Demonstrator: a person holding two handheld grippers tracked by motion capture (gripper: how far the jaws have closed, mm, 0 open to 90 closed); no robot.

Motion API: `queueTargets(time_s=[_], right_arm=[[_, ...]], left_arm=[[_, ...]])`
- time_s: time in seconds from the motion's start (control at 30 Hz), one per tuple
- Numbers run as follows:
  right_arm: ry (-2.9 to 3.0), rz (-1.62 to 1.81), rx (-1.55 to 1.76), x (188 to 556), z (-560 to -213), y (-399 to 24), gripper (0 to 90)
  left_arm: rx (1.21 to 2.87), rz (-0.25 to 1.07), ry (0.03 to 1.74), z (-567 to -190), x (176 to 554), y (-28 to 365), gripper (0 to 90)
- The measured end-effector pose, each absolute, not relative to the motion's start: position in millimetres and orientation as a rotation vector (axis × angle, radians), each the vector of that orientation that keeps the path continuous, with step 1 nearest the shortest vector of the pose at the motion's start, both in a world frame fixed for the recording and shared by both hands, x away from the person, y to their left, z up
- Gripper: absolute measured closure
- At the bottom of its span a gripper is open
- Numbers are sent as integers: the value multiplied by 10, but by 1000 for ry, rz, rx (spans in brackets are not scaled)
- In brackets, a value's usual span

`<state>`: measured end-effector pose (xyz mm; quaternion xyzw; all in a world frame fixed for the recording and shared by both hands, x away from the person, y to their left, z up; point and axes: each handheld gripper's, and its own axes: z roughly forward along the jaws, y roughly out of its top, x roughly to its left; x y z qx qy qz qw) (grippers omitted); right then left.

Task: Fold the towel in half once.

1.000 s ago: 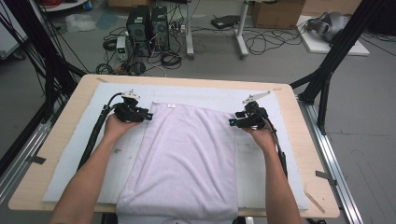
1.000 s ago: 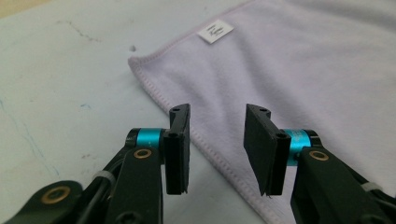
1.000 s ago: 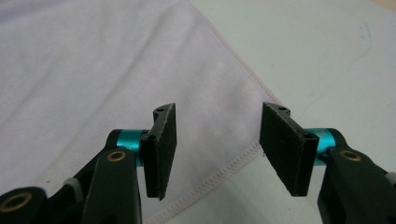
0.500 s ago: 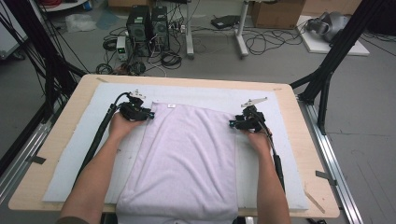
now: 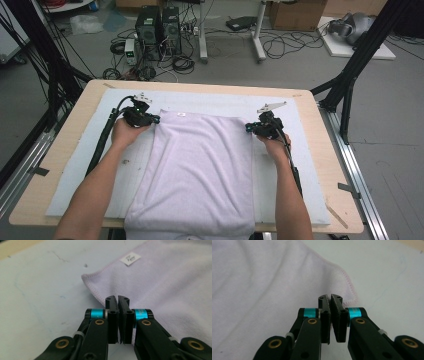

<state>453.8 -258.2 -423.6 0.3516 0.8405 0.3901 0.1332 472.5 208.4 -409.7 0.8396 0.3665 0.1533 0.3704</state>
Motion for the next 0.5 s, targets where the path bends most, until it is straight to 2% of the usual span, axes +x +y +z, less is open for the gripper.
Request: queueTargets(time_s=[0.23,0.5], right_arm=[[2384,1239,962,4444,-3842,-2590,865],[2370,1343,924,4233,-3490,-2713,865]], left_arm=[[2131,464,840,-3743,4509,2201,866],[2021,459,791,-3420,4303,2383,866]])
